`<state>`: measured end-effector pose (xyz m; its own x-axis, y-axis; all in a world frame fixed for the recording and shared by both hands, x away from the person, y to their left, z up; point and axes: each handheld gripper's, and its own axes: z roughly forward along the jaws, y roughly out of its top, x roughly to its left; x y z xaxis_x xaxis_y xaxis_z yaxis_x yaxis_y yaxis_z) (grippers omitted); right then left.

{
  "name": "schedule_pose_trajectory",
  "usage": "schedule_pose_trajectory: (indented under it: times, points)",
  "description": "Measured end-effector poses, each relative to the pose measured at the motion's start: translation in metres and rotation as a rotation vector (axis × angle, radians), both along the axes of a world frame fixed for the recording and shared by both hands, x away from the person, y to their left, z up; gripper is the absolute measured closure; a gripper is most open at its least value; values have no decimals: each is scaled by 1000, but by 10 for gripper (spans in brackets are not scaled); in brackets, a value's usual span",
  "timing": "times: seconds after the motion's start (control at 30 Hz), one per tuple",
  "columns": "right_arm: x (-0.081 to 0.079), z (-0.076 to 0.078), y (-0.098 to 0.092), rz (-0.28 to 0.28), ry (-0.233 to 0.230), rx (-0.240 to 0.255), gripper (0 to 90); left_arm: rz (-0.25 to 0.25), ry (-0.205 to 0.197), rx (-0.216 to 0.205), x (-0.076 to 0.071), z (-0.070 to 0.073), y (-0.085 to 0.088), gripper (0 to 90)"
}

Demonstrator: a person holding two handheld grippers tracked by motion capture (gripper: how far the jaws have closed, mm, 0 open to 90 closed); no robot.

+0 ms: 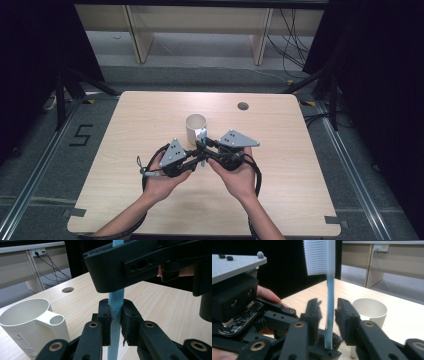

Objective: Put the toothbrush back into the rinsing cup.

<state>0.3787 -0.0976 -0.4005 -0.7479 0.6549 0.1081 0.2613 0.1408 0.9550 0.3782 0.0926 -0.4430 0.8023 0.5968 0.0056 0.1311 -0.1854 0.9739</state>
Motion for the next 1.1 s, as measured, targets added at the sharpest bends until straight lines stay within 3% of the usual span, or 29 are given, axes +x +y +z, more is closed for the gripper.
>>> schedule_pose_trajectory:
  times: [0.07, 0.1, 0.3, 0.33, 0.4, 0.43, 0.5, 0.7, 0.73, 0.87, 1.0, 1.1]
  points:
    - [0, 0, 0, -4, 6, 12, 670, 7, 5, 9, -1, 1, 1, 783]
    - [1, 0, -1, -1, 5, 34, 611, 7, 3, 10, 0, 2, 2, 784]
    - [0, -2, -10, -21, 8, 52, 498, 16, -1, 5, 1, 3, 4, 784]
    - [0, -2, -12, -20, 5, 54, 488, 14, -6, -13, 2, 2, 3, 784]
    - [-1, -4, -19, -29, -7, 58, 477, 25, 0, 2, 2, 2, 6, 784]
    - [-4, -4, -23, -27, 17, 69, 472, 26, 0, 3, 3, 2, 6, 784]
    - [-6, -5, -29, -32, 14, 73, 469, 30, 2, 3, 3, 2, 7, 784]
    - [-14, -11, -59, -113, 10, 91, 469, 50, 4, -13, 6, 0, 13, 784]
    - [-15, -14, -65, -132, -14, 75, 469, 52, 4, -14, 7, 0, 13, 784]
    - [-18, -23, -80, -195, -27, 45, 468, 61, 5, -15, 8, 0, 16, 783]
    - [-21, -42, -103, -279, -30, 35, 467, 73, 2, -23, 10, 1, 22, 784]
    - [-21, -50, -111, -290, -33, 40, 467, 79, 3, -25, 13, 1, 25, 784]
